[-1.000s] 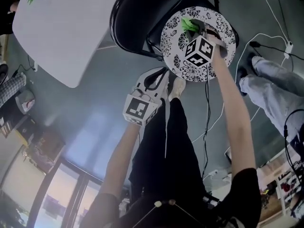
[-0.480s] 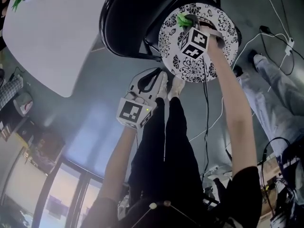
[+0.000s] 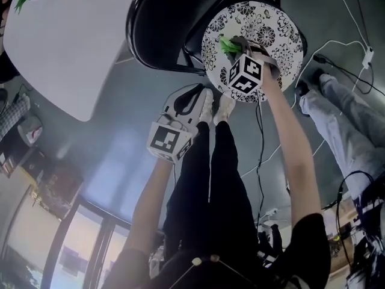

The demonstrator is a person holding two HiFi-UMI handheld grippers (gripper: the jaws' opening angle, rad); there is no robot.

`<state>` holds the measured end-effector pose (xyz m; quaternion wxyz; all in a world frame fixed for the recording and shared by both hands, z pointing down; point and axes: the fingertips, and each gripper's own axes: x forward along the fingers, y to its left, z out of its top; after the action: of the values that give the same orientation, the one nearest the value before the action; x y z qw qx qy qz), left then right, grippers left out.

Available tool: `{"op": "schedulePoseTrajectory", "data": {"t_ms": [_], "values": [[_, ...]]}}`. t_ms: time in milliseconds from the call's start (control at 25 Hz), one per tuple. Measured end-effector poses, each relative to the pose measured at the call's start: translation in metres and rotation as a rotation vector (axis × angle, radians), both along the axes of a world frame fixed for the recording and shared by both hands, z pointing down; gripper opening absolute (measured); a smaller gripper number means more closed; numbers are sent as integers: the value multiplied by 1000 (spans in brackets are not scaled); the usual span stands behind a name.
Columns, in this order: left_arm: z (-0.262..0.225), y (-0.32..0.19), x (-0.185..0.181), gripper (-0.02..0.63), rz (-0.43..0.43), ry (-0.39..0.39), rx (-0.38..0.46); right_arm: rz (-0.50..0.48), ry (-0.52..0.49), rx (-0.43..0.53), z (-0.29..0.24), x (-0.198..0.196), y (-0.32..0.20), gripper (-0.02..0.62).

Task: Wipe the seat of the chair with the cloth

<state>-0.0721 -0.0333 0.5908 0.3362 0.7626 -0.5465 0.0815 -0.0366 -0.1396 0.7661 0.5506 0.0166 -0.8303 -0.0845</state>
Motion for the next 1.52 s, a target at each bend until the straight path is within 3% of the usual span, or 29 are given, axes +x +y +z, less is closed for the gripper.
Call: {"op": "schedulePoseTrajectory", "data": {"t_ms": [200,520,680,840,1160,1520], "values": [[-1,-2,0,23,-7,4,3,21,-11,-89,6,22,59,101],[0,-4,2,23,-15,22,-3,-77,18,-173,3,51,142,101],[3,-3,8,23,1,18,-11,-96,23,-199,0,57,158,101],[4,-4,8,23,1,17,-12,-28,-3,-148,-7,53,119,101],[9,-1,13,23,11,14,-32,113,7,21,-15,52,-14,101],[9,1,5,23,5,9,-42,170,119,230,-27,73,-137,101]]}}
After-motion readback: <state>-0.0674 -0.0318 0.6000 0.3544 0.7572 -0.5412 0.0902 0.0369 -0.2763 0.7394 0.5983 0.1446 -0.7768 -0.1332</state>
